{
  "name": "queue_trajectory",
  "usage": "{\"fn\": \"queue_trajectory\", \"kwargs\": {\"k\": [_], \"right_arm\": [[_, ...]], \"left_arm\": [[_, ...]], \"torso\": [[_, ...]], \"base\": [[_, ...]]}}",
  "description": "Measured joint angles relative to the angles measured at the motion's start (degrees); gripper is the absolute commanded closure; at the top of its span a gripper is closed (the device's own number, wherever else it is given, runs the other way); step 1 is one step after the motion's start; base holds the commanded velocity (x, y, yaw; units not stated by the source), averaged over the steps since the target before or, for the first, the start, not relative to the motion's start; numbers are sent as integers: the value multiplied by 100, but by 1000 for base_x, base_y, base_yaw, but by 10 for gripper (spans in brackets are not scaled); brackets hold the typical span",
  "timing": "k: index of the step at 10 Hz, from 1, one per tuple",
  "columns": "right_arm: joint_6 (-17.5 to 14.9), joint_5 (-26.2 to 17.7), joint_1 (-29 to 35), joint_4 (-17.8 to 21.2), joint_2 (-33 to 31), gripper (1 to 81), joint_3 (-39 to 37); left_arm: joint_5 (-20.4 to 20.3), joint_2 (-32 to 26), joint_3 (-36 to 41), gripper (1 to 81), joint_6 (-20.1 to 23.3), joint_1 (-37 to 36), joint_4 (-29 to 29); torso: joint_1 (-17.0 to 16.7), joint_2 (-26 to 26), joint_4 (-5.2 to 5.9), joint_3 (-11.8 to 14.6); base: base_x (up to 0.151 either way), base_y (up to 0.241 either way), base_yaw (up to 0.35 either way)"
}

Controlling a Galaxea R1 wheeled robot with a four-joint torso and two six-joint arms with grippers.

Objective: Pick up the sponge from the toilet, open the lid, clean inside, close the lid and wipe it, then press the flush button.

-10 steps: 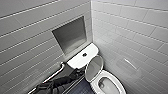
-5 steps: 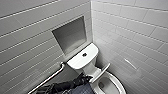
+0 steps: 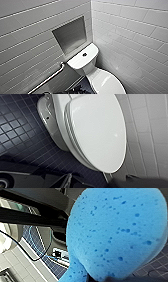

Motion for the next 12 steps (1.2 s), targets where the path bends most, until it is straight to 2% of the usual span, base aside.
{"fn": "queue_trajectory", "kwargs": {"k": [2, 6, 9, 12], "right_arm": [[-43, -15, -66, -4, 2, 811, -45], [-40, 7, -79, 0, 173, 811, -106], [-40, 18, -72, 0, 250, 811, -343], [-40, 24, -66, -2, 416, 811, -378]], "left_arm": [[407, -146, 106, 10, 4, 568, 926], [606, -538, 45, 10, 6, 1874, 2059], [603, -485, -606, 10, 10, 2643, 2427], [546, -46, -1714, 10, 21, 2800, 2667]], "torso": [[0, 0, 0, 0], [0, 0, 0, 0], [-4, -2, 0, 0], [-4, -2, 0, 0]], "base": [[0, 0, 0], [0, 0, 0], [0, 0, 0], [0, 0, 0]]}}
